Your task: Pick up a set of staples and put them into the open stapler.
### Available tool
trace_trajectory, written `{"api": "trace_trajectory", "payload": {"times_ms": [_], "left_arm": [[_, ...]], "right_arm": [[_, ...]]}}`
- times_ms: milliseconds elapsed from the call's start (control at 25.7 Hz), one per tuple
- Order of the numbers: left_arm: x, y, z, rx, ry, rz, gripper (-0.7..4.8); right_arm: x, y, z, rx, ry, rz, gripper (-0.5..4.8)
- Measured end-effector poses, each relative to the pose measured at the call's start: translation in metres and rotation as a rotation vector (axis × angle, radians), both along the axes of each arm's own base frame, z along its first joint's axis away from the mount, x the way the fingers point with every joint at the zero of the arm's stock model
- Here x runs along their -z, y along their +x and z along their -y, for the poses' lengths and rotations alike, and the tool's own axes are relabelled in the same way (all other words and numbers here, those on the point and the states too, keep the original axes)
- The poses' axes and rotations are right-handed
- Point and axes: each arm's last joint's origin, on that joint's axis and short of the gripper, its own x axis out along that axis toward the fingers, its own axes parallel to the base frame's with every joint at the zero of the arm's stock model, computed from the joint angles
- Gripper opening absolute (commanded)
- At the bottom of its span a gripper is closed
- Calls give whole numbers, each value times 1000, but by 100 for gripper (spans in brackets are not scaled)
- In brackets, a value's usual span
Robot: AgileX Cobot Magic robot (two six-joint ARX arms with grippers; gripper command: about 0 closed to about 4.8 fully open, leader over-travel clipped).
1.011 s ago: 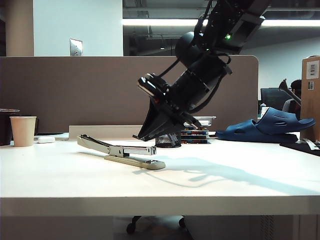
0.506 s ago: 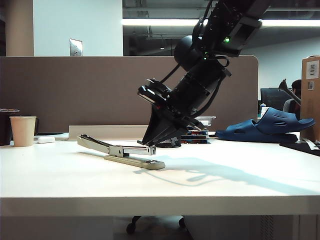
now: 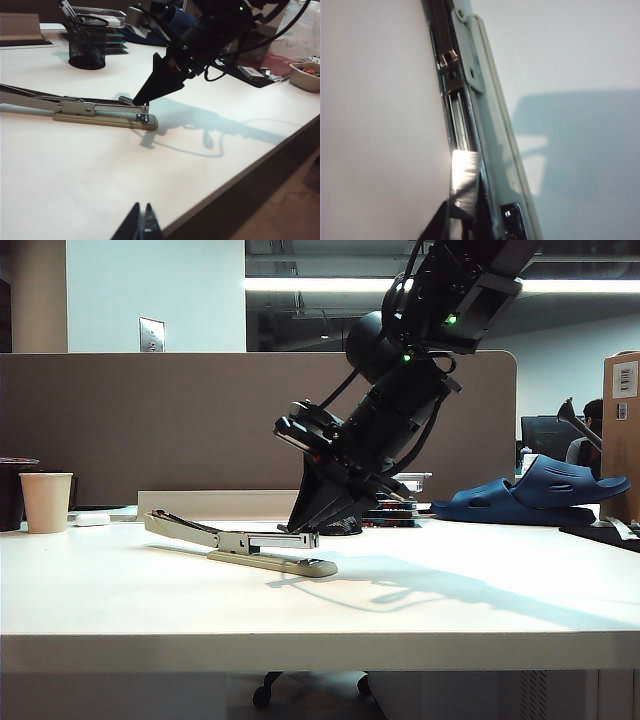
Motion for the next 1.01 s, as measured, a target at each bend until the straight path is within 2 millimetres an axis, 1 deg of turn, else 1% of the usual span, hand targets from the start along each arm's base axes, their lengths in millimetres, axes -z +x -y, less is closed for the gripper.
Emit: {"api": "trace_trajectory", "payload": {"times_ms": [78,467,506,583,778,856,934,1011], "left_arm": [[0,0,0,0,0,0,-6],[0,0,0,0,0,0,-6],[0,0,0,0,0,0,-6],[0,0,0,0,0,0,-6],[0,0,0,0,0,0,-6],[0,0,0,0,0,0,-6],[0,0,0,0,0,0,-6],[0,0,0,0,0,0,-6]], "right_arm": [[0,0,0,0,-1,-1,58],[0,0,0,2,-4,-2,57],[0,0,0,2,-4,-2,43],[0,0,0,2,-4,-2,-6],[0,0,0,3,-6,0,-4],[-1,0,0,4,-5,1,20],[-2,0,1,10,-10,7,62],[-6,0,2,20,-16,21,63]]}}
